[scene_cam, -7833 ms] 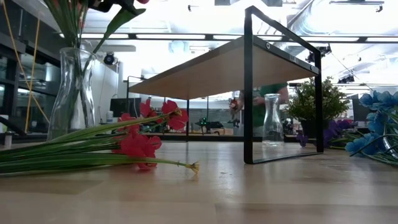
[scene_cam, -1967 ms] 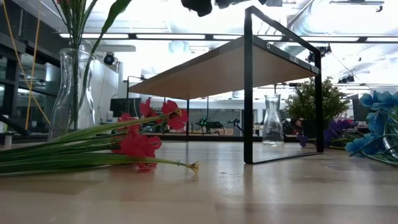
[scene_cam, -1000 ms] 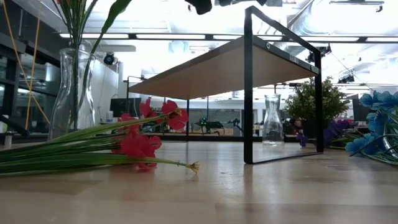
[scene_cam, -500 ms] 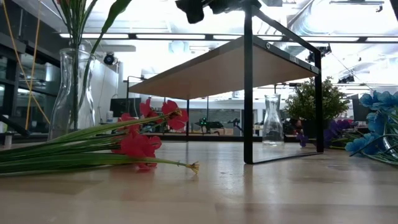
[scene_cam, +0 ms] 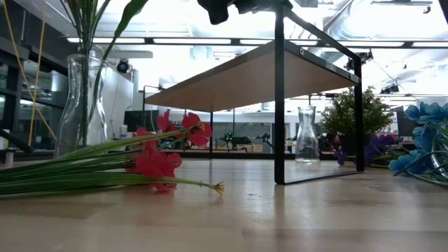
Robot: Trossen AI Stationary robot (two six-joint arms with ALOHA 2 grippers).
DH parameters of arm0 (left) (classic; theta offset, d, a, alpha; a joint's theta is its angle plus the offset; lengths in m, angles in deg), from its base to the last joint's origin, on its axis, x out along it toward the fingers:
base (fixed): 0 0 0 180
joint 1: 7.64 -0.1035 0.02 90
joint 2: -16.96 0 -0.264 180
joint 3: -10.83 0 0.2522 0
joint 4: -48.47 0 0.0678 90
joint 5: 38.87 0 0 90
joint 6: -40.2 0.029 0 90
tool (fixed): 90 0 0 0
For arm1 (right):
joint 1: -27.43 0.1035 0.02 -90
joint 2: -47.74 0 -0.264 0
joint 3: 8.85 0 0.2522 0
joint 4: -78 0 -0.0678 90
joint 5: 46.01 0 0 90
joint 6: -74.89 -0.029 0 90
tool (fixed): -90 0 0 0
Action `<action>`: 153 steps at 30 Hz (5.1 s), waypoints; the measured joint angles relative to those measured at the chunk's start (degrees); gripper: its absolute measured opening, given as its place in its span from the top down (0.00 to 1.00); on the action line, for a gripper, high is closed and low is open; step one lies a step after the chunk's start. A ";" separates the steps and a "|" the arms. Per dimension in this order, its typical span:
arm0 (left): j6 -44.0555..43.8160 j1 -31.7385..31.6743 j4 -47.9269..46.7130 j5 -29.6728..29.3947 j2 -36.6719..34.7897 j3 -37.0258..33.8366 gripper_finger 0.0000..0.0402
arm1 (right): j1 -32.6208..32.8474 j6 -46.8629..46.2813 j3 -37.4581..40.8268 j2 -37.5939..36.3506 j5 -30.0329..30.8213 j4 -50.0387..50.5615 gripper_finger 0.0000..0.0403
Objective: Pick and place flowers into a vace then onto a shelf
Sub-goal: Put the red flowers into the bottom transparent vase
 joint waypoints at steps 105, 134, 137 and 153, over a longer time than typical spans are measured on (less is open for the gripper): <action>12.22 8.26 8.87 -13.35 -8.02 -7.32 0.30 | 4.02 -30.28 -0.07 3.33 16.75 -24.84 0.15; 11.89 8.26 8.98 -13.24 -8.02 -7.30 0.30 | 4.25 -19.00 -0.07 13.93 10.85 -29.93 0.15; 11.85 8.26 8.98 -13.26 -8.02 -7.30 0.30 | 5.11 -22.58 -0.09 16.72 7.69 -36.18 0.15; 11.93 8.26 9.23 -13.29 -8.02 -7.26 0.30 | 10.45 -29.34 -20.15 31.11 3.26 -38.32 0.15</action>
